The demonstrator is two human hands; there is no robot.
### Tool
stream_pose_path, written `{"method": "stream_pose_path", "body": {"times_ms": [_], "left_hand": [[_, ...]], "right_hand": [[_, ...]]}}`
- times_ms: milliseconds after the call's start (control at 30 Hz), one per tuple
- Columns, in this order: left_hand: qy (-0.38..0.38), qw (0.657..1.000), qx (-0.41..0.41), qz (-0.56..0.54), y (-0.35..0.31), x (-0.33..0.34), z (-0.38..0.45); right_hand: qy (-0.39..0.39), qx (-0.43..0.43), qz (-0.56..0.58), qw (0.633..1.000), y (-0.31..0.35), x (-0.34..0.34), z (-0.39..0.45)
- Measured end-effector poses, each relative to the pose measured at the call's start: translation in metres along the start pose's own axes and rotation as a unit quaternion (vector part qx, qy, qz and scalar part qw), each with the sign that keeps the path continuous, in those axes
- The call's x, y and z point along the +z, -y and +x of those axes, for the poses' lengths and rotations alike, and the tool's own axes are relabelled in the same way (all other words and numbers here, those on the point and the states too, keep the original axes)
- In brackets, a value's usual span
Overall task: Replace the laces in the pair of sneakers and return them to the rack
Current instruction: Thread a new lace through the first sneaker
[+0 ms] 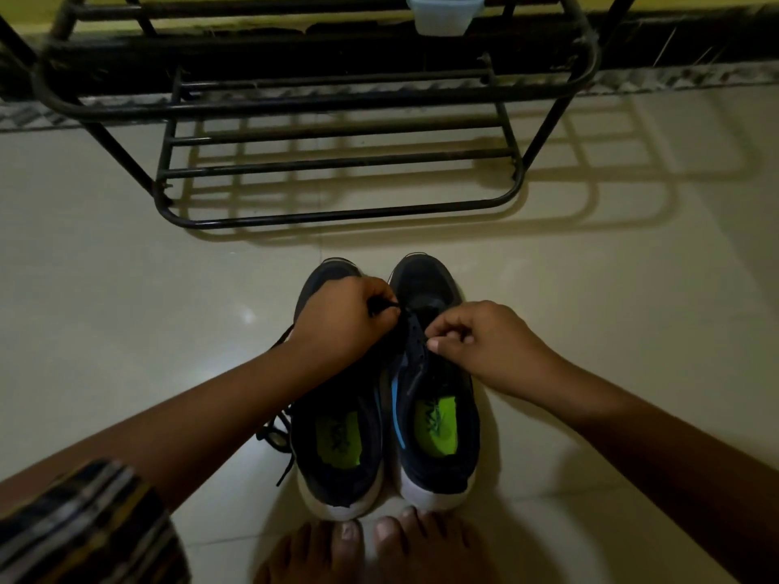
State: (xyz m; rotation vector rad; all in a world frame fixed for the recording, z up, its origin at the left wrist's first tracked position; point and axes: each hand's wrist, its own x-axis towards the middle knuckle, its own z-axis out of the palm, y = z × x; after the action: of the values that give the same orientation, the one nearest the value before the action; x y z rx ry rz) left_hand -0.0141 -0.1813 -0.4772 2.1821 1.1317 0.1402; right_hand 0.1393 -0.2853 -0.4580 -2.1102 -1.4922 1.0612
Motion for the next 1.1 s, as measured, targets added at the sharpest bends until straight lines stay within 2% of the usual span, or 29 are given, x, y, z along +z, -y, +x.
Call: {"method": "stream_pose_path", "body": {"times_ms": [433,633,833,1100], "left_hand": [[0.001,1.0,-0.003,0.022,-0.003,0.008,0.003],[-0.009,1.0,0.003,0.002,-0.004,0.012,0.001],[-0.01,1.0,0.006,-0.006,-0.004,0.013,0.0],[-0.017,0.999,-0.007,-0.028,-0.002,0.014,0.0]], "right_hand": [[-0.011,-0.032,-0.013,0.999,-0.002,0.007,0.004],[-0.007,-0.072,-0.004,0.997,-0.003,0.018,-0.001],[-0.088,-0.041,-0.019,0.995,-0.007,0.019,0.013],[-0.109,-0.059,-0.11,0.986,0.0,0.022,0.034]]}}
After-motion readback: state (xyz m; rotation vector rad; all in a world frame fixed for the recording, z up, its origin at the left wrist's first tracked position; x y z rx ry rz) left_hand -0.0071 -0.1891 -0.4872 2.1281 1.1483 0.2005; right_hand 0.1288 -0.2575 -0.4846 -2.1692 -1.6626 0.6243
